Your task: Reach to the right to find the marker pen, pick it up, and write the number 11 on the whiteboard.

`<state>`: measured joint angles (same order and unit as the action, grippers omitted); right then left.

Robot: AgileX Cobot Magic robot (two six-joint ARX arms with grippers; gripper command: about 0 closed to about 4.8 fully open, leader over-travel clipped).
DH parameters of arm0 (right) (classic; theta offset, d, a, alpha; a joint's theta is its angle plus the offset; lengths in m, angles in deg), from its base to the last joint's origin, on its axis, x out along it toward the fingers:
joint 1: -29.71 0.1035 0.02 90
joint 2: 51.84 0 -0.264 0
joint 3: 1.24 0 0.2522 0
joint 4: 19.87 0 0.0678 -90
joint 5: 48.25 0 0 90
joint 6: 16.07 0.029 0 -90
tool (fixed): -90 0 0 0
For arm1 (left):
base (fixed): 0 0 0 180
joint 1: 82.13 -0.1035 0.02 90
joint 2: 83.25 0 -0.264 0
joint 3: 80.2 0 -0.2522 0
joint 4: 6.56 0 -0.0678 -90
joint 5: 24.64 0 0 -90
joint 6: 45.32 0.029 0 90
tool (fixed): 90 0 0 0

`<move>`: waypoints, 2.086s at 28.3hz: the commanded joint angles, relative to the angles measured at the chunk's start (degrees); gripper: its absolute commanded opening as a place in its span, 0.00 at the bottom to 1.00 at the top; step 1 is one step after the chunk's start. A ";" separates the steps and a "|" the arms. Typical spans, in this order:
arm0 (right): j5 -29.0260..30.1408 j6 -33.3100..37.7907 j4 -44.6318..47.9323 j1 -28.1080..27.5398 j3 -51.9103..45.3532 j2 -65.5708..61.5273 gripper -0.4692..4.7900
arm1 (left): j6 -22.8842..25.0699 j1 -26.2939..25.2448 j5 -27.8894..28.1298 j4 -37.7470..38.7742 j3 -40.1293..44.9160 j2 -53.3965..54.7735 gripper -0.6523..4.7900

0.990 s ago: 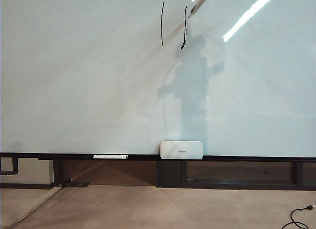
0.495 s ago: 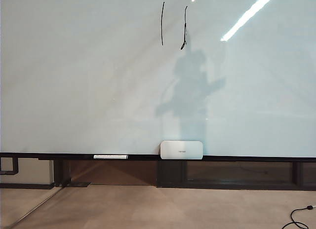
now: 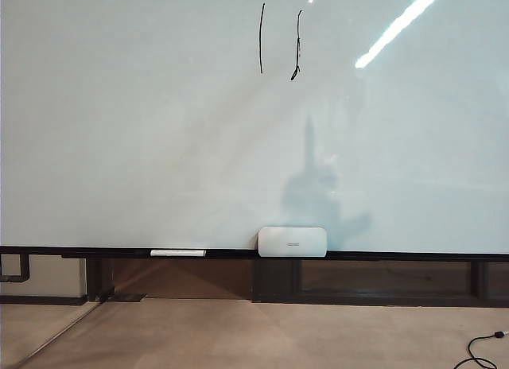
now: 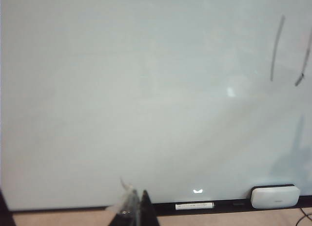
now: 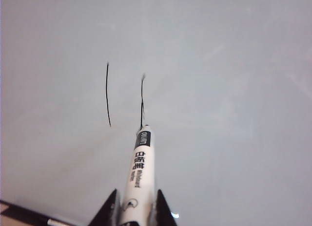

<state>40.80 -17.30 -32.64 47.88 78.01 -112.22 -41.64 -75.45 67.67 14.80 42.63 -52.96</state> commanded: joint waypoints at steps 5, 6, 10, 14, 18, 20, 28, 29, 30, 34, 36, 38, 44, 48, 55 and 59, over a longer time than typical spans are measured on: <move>-2.19 3.80 3.19 0.09 -10.78 8.85 0.08 | -2.69 0.07 1.55 7.82 5.18 -5.66 0.11; -2.71 4.96 3.52 0.09 -12.52 10.27 0.08 | -2.84 0.09 1.55 8.15 5.99 -6.51 0.11; -4.76 5.90 3.61 0.11 -18.12 14.93 0.08 | -5.20 0.09 1.62 6.82 9.33 -10.56 0.11; -5.03 6.99 3.65 0.11 -23.30 18.75 0.08 | -6.27 0.09 1.60 6.51 12.79 -14.75 0.11; -5.66 7.43 4.44 0.11 -27.54 21.03 0.08 | -7.21 0.09 1.55 6.67 16.55 -16.28 0.11; -5.66 7.69 6.05 0.11 -29.68 22.10 0.08 | -7.93 0.09 1.55 6.56 17.88 -16.41 0.11; -6.95 7.67 8.33 0.15 -34.60 25.49 0.08 | -9.68 0.09 2.69 4.96 19.28 -19.78 0.11; -7.06 7.69 8.28 0.15 -35.28 26.03 0.08 | -9.68 0.09 4.11 5.29 19.28 -20.41 0.11; -7.32 7.76 8.26 0.17 -36.11 26.62 0.08 | -9.60 0.09 5.66 6.08 19.28 -21.18 0.11; -8.66 9.22 8.24 0.22 -39.41 30.10 0.08 | -10.08 0.13 9.42 7.76 19.28 -22.67 0.11; -9.68 10.01 7.96 0.24 -41.27 32.37 0.08 | -12.09 0.11 9.77 8.24 19.28 -22.71 0.11; -9.68 10.64 7.61 0.26 -43.06 34.73 0.08 | -14.71 0.13 9.66 9.25 19.39 -22.71 0.11; -9.42 12.07 5.84 0.39 -47.84 40.61 0.08 | -17.20 0.52 5.51 7.54 23.65 -22.75 0.11; -8.00 10.97 4.81 1.95 -49.75 43.58 0.08 | -13.94 2.29 2.99 3.96 26.32 -22.84 0.11; -7.74 9.38 5.01 5.62 -52.26 46.75 0.08 | -7.91 8.37 4.04 0.92 27.36 -23.08 0.11; -8.15 9.03 4.76 7.23 -52.74 47.50 0.08 | -6.62 11.76 6.40 0.44 29.20 -24.39 0.11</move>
<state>32.78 -7.79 -29.08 54.76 24.88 -65.10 -49.11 -64.63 72.87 16.15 71.13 -76.74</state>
